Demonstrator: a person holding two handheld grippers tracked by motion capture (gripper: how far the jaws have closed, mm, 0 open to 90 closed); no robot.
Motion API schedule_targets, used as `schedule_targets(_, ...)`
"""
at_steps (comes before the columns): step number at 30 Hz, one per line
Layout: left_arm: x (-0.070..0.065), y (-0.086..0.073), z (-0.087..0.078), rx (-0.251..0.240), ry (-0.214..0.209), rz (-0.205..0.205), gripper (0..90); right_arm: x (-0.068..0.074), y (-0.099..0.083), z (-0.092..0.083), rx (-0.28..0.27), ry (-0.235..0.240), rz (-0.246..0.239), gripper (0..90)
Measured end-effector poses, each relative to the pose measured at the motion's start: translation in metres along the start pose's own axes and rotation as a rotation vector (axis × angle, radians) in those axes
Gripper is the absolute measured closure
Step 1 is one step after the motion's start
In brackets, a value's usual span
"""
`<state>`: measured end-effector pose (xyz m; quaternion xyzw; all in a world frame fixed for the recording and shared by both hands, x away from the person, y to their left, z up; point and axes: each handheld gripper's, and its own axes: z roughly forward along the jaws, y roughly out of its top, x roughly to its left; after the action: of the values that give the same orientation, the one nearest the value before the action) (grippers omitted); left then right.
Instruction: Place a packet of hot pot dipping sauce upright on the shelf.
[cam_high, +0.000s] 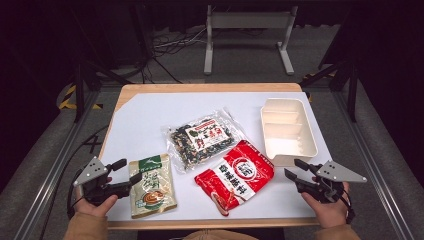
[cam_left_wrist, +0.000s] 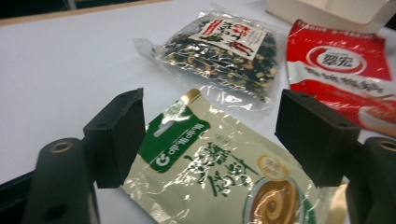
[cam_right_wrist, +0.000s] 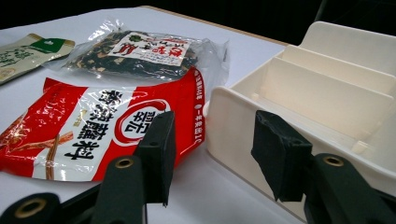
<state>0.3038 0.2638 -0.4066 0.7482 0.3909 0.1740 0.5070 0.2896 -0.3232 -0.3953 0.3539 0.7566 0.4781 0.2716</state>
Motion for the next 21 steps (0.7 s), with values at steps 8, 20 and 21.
schedule_targets(8, -0.002, 0.005, -0.004, -0.002, 0.035, 0.033, 23.2, 0.001, 0.001, 0.001, -0.003, 0.005, -0.013, 48.5)
schedule_targets(20, 0.013, 0.027, 0.015, -0.002, 0.060, 0.025, 21.5, 0.007, 0.002, 0.009, 0.041, 0.022, -0.036, 49.2)
schedule_targets(21, 0.013, 0.031, 0.018, -0.002, 0.059, 0.027, 21.4, 0.008, 0.002, 0.011, 0.045, 0.024, -0.033, 48.2)
